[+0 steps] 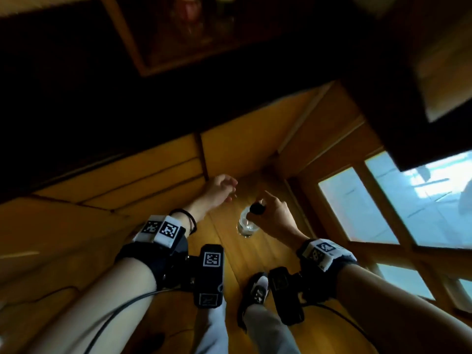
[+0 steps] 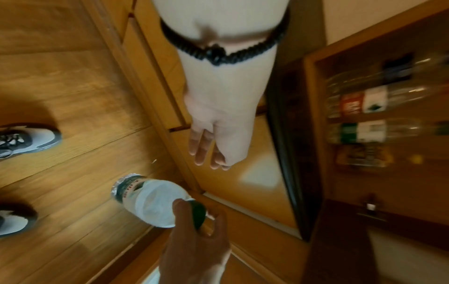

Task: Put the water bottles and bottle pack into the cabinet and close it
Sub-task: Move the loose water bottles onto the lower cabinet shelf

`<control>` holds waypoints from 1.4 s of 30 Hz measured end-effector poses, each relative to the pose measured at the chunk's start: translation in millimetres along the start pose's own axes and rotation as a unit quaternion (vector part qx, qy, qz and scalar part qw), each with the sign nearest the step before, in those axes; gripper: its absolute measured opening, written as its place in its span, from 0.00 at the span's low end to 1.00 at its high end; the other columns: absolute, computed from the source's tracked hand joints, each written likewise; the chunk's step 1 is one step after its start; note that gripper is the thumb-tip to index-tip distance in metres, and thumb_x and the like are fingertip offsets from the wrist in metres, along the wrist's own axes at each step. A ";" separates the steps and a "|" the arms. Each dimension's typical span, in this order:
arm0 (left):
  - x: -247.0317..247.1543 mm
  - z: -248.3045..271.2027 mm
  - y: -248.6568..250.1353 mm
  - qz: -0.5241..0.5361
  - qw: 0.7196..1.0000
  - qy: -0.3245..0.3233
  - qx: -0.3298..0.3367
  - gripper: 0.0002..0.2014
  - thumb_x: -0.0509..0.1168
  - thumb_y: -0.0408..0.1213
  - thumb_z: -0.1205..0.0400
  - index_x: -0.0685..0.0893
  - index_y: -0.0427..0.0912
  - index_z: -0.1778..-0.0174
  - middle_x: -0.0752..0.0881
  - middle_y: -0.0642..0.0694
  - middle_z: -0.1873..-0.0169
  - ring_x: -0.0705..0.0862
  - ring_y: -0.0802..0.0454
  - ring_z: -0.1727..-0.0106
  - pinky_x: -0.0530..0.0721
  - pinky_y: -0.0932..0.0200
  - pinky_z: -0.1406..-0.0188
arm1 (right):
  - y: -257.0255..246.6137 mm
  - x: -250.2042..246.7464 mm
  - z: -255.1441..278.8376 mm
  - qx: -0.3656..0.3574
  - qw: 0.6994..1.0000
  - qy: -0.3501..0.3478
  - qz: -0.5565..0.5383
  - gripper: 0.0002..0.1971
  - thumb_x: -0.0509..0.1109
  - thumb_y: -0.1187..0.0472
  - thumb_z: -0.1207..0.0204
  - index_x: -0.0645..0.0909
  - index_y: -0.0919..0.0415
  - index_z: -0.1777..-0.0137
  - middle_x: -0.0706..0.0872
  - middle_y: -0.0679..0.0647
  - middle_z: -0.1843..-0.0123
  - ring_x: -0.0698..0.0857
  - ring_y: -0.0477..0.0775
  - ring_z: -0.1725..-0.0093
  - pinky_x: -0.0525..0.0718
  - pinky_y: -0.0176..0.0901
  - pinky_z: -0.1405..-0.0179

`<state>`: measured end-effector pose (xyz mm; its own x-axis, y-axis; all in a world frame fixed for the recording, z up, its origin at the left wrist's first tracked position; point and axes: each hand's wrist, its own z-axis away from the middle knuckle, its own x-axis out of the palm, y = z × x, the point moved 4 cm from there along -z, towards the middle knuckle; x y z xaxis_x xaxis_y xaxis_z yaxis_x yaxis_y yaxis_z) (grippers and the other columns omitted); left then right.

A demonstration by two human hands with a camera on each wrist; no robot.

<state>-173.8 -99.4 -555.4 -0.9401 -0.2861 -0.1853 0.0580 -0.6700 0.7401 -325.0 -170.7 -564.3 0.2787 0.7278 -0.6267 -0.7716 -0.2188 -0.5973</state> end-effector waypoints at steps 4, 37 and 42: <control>-37.5 40.6 58.4 -0.021 0.998 0.012 0.064 0.13 0.57 0.27 0.18 0.79 0.49 0.44 0.83 0.49 0.47 0.81 0.54 0.49 0.80 0.58 0.53 | -91.3 -55.4 7.5 -0.063 0.996 -0.029 0.052 0.14 0.74 0.57 0.33 0.78 0.55 0.48 0.83 0.46 0.60 0.84 0.50 0.59 0.84 0.45 0.67; -222.5 -40.2 253.3 0.001 0.931 0.355 0.082 0.36 0.80 0.35 0.34 0.72 0.44 0.30 0.82 0.42 0.36 0.78 0.41 0.31 0.80 0.51 0.38 | -251.7 -208.8 -159.1 0.025 0.982 -0.187 0.024 0.09 0.52 0.63 0.15 0.75 0.58 0.48 0.79 0.50 0.61 0.80 0.47 0.67 0.79 0.36 0.68; -244.4 -63.6 252.0 0.041 0.898 0.438 0.027 0.36 0.79 0.32 0.33 0.72 0.43 0.30 0.83 0.41 0.36 0.81 0.40 0.33 0.84 0.54 0.49 | -254.8 -226.1 -206.3 0.041 0.981 -0.188 -0.024 0.08 0.52 0.62 0.14 0.73 0.59 0.49 0.78 0.51 0.63 0.78 0.47 0.69 0.75 0.36 0.68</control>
<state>91.9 -241.9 -364.7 -0.3080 -0.7774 -0.5485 0.0756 -0.5947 0.8004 -73.5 -413.6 -373.8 0.0983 0.9274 -0.3608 -0.8108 -0.1356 -0.5695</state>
